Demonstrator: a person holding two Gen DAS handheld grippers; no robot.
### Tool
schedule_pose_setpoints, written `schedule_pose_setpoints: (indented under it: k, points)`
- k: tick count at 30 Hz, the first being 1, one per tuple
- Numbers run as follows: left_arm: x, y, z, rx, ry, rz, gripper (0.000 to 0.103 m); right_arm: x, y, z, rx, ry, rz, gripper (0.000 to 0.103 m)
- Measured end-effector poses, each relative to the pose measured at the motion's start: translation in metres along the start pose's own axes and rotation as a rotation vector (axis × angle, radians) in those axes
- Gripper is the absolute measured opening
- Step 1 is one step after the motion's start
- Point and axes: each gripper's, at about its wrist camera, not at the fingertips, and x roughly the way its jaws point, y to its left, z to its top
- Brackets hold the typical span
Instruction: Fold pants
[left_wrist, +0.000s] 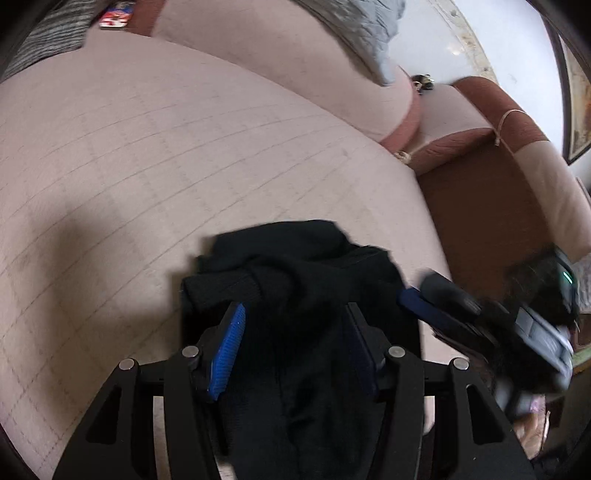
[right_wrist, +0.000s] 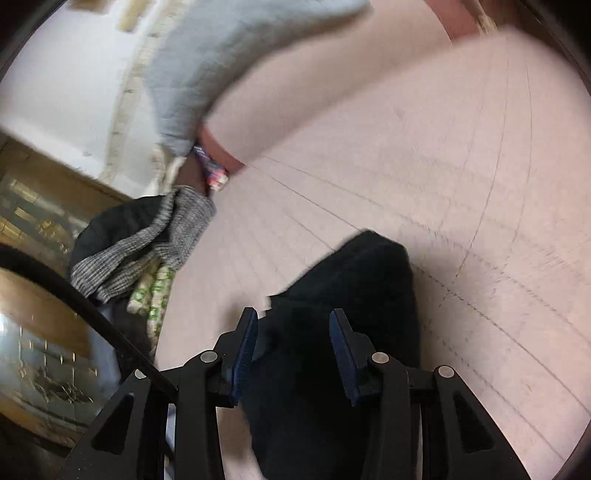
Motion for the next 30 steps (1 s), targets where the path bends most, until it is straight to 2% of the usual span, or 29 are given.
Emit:
schedule_pose_setpoints:
  k: [2, 3, 5, 7, 10, 11, 13, 16, 20, 23, 27, 30]
  points:
    - [0.0, 0.006, -0.004, -0.006, 0.001, 0.005, 0.053, 0.022, -0.012, 0.01, 0.01, 0.014, -0.076, 0.039]
    - [0.004, 0.01, -0.006, -0.013, 0.022, 0.016, 0.054, 0.029, -0.015, 0.014, 0.002, 0.011, -0.123, 0.028]
    - [0.014, 0.016, -0.011, -0.03, 0.05, 0.013, 0.054, 0.032, -0.019, 0.025, -0.029, -0.031, -0.214, 0.023]
    - [0.01, 0.017, -0.012, -0.019, 0.033, 0.002, 0.054, 0.037, -0.016, 0.033, -0.054, -0.048, -0.29, 0.023]
    - [0.003, 0.013, -0.01, -0.012, 0.047, 0.004, 0.054, 0.032, -0.01, 0.04, -0.093, -0.071, -0.349, 0.026]
    - [-0.002, 0.014, -0.011, -0.013, 0.045, 0.002, 0.054, 0.025, -0.007, 0.039, -0.1, -0.1, -0.364, 0.034]
    - [-0.016, 0.009, -0.01, -0.008, 0.014, 0.025, 0.054, -0.003, -0.004, 0.03, -0.097, -0.159, -0.339, 0.04]
    - [-0.037, -0.002, -0.01, 0.026, -0.055, 0.049, 0.054, -0.039, 0.004, 0.001, -0.126, -0.193, -0.285, 0.04]
    - [-0.043, -0.014, -0.006, 0.056, -0.107, 0.027, 0.057, -0.065, 0.009, -0.047, -0.148, -0.171, -0.196, 0.04]
    - [-0.019, -0.02, -0.001, 0.085, -0.065, 0.068, 0.06, -0.061, 0.004, -0.076, -0.139, -0.111, -0.132, 0.04]
    - [0.017, -0.009, 0.004, 0.031, 0.045, 0.132, 0.06, -0.055, -0.02, -0.096, -0.1, -0.072, -0.196, 0.038]
    - [0.003, -0.008, 0.0, 0.004, 0.022, 0.108, 0.06, -0.074, -0.023, -0.094, -0.078, -0.121, -0.227, 0.04]
